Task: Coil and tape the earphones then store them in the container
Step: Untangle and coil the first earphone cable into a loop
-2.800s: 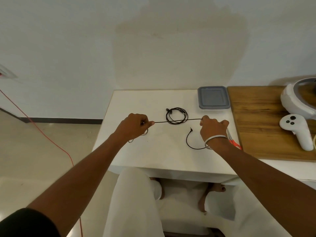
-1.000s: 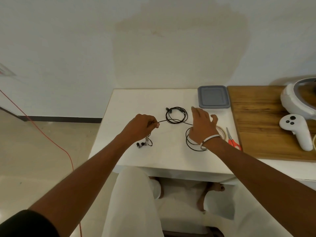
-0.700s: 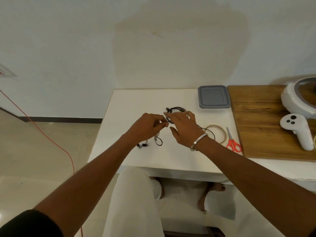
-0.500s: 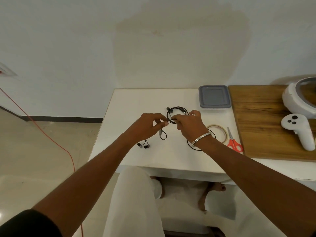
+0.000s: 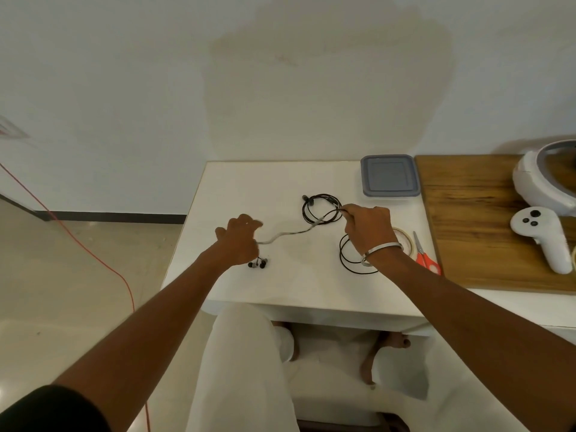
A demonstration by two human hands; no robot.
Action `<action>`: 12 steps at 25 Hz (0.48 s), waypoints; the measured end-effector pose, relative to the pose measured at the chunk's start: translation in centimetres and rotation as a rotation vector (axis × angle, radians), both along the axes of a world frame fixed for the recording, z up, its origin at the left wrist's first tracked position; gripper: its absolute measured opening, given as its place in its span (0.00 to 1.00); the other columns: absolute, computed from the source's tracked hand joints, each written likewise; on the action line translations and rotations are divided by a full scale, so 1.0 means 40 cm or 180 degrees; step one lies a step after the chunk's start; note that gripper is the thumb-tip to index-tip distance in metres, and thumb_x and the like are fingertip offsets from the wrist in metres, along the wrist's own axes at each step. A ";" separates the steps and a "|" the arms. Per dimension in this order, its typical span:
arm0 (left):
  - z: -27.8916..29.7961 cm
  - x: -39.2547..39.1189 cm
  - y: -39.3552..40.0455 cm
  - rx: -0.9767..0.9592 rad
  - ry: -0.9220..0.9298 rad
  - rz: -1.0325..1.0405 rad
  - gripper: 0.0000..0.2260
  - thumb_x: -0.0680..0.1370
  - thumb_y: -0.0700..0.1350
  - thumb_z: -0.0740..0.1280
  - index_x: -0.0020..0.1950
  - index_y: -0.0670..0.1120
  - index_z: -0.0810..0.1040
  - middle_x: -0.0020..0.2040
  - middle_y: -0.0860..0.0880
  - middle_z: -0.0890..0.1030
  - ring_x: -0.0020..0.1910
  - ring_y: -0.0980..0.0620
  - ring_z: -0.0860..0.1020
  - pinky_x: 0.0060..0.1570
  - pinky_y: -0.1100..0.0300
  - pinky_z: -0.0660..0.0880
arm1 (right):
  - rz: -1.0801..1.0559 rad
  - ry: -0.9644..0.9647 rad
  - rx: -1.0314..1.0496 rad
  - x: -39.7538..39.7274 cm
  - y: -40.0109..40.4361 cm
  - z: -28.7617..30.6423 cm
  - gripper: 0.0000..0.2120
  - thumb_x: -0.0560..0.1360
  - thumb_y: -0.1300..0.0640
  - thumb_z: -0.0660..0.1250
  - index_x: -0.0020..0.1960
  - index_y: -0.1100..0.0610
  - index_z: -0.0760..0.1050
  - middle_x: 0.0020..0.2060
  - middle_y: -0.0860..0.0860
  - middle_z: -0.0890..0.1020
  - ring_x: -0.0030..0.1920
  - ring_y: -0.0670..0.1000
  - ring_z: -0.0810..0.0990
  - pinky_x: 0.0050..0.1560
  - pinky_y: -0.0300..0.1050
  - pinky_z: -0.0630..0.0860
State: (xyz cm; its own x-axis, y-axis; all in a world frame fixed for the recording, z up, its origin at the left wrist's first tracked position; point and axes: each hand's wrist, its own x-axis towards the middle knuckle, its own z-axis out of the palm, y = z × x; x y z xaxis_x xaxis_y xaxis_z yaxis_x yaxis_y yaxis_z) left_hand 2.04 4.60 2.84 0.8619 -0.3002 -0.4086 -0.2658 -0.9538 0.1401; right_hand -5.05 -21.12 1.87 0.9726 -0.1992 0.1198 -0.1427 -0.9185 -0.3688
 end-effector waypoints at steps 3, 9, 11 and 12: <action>0.022 -0.026 -0.050 -0.1287 0.0260 -0.0084 0.28 0.76 0.44 0.55 0.77 0.50 0.58 0.76 0.49 0.59 0.75 0.49 0.57 0.73 0.51 0.53 | 0.0347 0.0051 0.0137 0.004 0.024 -0.004 0.11 0.80 0.57 0.58 0.54 0.54 0.78 0.35 0.51 0.83 0.37 0.56 0.81 0.55 0.51 0.68; 0.027 -0.067 -0.159 -0.2344 0.0512 -0.0457 0.17 0.81 0.47 0.62 0.70 0.50 0.69 0.57 0.53 0.81 0.57 0.62 0.76 0.57 0.71 0.68 | 0.1007 -0.0128 0.0379 0.000 0.051 0.018 0.12 0.80 0.58 0.58 0.60 0.53 0.77 0.34 0.48 0.82 0.37 0.51 0.79 0.60 0.49 0.62; 0.035 -0.060 -0.155 -0.2307 0.0392 -0.0266 0.10 0.82 0.48 0.61 0.61 0.49 0.75 0.40 0.51 0.84 0.40 0.57 0.80 0.44 0.66 0.73 | 0.0898 -0.0261 0.0327 -0.003 0.045 0.023 0.12 0.80 0.58 0.57 0.58 0.54 0.77 0.34 0.48 0.82 0.36 0.52 0.79 0.60 0.49 0.64; 0.040 -0.056 -0.149 -0.2264 0.0319 -0.0124 0.09 0.82 0.49 0.61 0.57 0.48 0.77 0.35 0.49 0.83 0.36 0.54 0.81 0.41 0.62 0.73 | 0.0772 -0.0371 0.0340 -0.004 0.038 0.018 0.11 0.80 0.58 0.58 0.56 0.54 0.78 0.32 0.48 0.81 0.35 0.52 0.79 0.59 0.51 0.67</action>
